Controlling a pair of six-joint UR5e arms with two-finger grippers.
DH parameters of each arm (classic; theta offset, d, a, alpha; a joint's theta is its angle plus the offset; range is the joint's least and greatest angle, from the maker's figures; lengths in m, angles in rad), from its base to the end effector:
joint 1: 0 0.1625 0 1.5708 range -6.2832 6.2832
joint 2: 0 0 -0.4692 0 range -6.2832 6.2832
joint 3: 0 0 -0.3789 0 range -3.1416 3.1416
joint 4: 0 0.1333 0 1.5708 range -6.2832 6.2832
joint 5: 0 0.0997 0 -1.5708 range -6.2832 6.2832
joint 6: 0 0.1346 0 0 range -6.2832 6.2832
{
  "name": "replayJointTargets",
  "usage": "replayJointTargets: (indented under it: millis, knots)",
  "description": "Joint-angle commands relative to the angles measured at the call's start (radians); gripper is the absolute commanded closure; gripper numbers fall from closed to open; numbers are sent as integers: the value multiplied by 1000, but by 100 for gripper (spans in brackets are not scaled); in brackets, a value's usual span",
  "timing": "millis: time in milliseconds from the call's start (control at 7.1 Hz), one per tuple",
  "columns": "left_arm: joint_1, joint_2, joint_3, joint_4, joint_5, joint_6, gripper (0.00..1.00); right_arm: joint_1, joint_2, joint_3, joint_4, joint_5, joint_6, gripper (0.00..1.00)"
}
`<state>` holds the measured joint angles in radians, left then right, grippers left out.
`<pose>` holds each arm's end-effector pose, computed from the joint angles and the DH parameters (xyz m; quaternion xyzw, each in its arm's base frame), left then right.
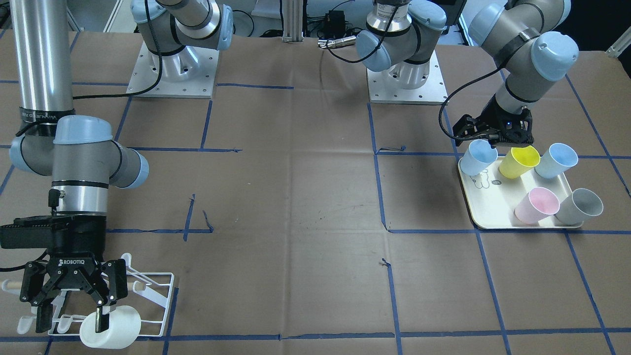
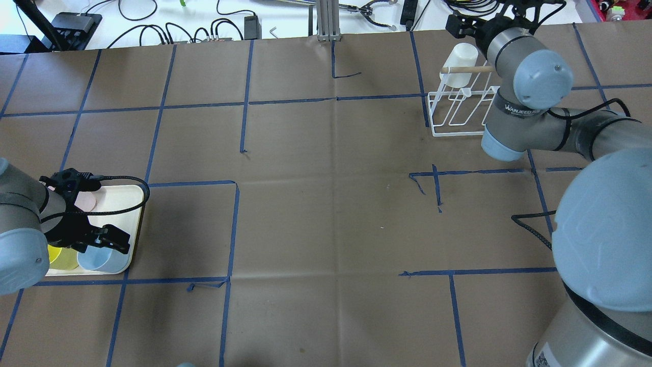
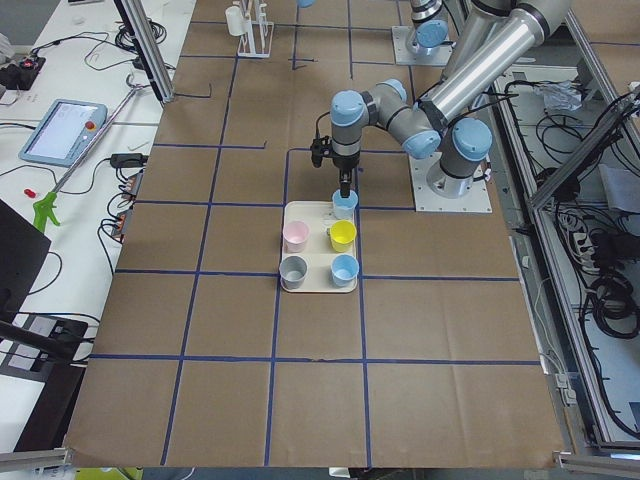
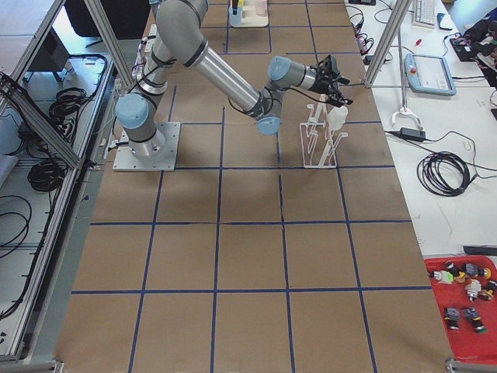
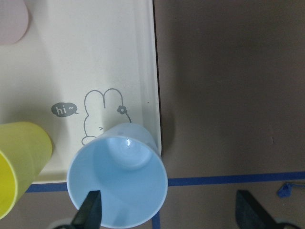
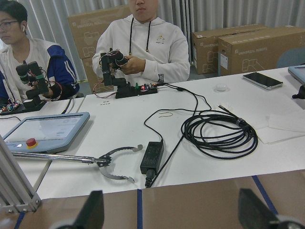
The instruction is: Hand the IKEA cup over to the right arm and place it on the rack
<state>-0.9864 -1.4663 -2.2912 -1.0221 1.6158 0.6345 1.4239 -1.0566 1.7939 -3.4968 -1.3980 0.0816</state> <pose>0.0874 -0.3628 0.2694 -0.0258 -0.9988 -0.0404 0.0008 0.0565 -0.6871 0.3594 0.0461 0.8255 -0.5599 0.0532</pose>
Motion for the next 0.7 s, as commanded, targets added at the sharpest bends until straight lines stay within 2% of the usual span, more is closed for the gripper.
replayJointTargets:
  millis: [0, 282, 422, 563]
  knots:
    - [2, -26, -13, 14, 7, -6, 1, 48, -115, 5, 50, 4, 6, 0]
    - [2, -29, -17, 13, 9, -44, 1, 117, -236, 25, 96, -5, 97, 0]
    - [2, -29, -14, 14, 9, -67, 2, 172, -281, 85, 91, -6, 148, 0]
    - [2, -31, -14, 14, 12, -82, 15, 229, -324, 137, 91, -9, 244, 0]
